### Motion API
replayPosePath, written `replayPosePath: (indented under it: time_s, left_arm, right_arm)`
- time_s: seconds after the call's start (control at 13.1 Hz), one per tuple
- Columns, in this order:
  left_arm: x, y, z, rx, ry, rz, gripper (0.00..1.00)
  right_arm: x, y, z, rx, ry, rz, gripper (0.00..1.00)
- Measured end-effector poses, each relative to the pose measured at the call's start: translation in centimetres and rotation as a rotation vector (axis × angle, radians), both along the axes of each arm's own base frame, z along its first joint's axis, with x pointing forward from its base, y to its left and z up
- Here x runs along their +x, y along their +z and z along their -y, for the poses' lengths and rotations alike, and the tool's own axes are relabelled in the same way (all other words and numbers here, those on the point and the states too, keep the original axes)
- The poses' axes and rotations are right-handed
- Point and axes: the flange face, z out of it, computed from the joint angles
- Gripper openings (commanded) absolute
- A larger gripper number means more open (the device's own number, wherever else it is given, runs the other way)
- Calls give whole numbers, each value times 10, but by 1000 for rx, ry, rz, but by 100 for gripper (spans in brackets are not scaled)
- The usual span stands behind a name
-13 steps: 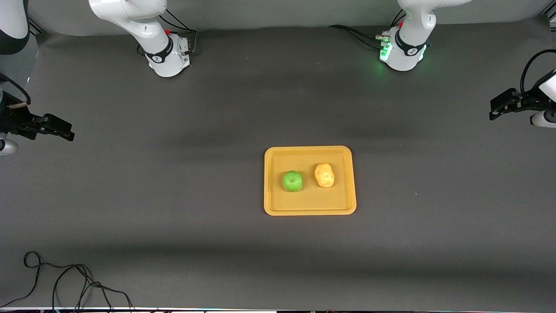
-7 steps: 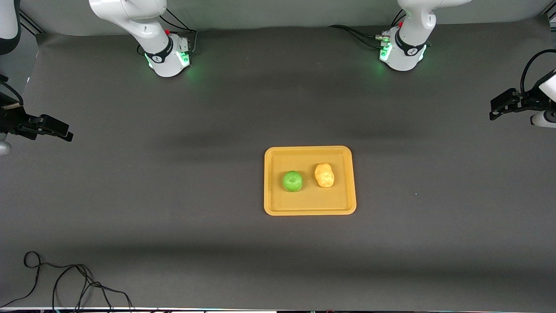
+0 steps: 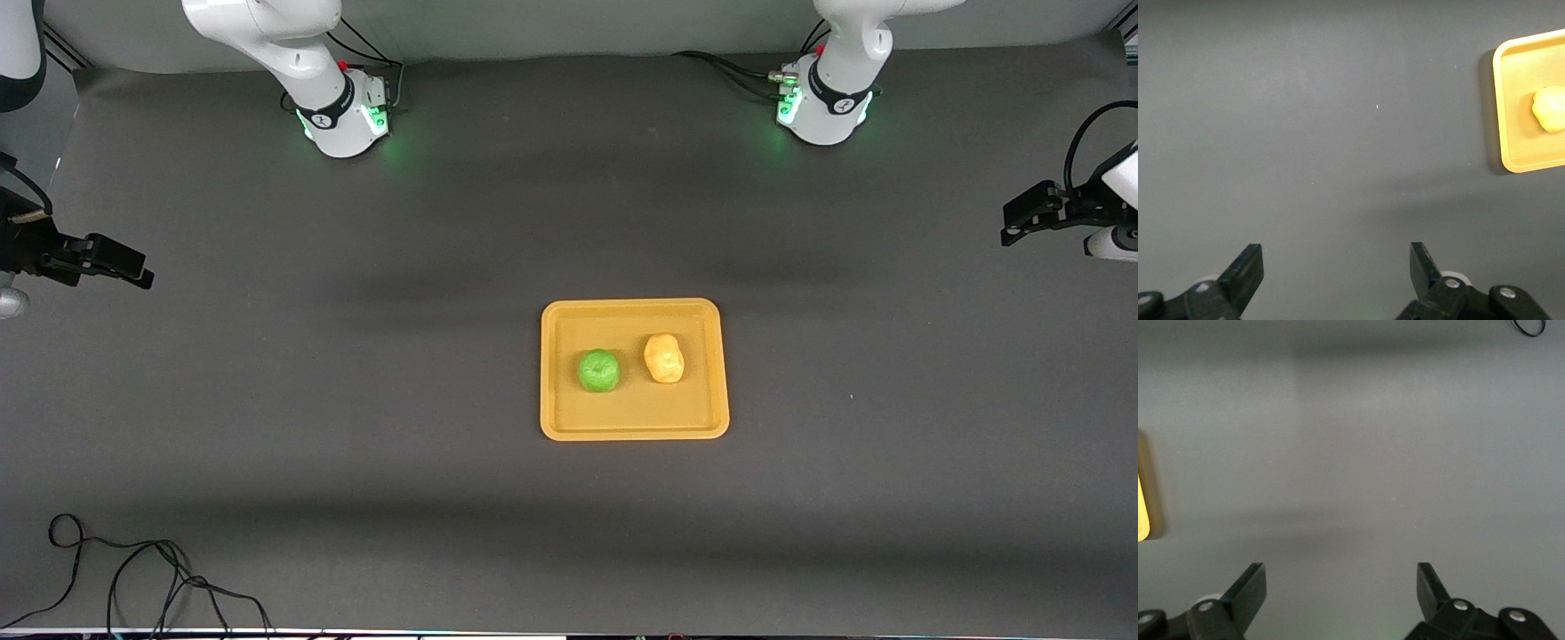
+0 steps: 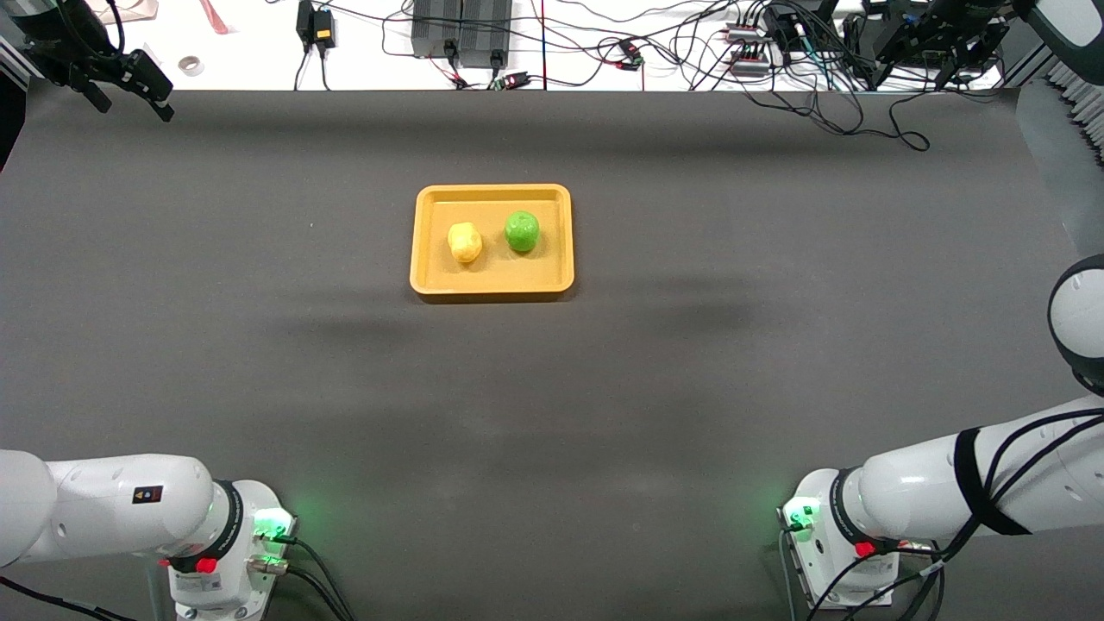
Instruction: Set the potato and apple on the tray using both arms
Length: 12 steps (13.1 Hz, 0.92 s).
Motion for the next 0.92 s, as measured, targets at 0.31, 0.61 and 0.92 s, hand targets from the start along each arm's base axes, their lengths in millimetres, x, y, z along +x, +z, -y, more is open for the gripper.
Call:
replayPosePath:
  time_s: [0.31, 0.61, 0.92]
  left_arm:
    - [0, 0, 0, 0, 0, 2, 99]
    - [0, 0, 1, 0, -4, 2, 99]
    - [0, 0, 2, 0, -5, 2, 99]
  right_arm:
    - [-1, -1, 0, 0, 0, -7, 100]
    - [-4, -3, 0, 2, 0, -35, 100]
    - [-4, -2, 0, 2, 0, -34, 100]
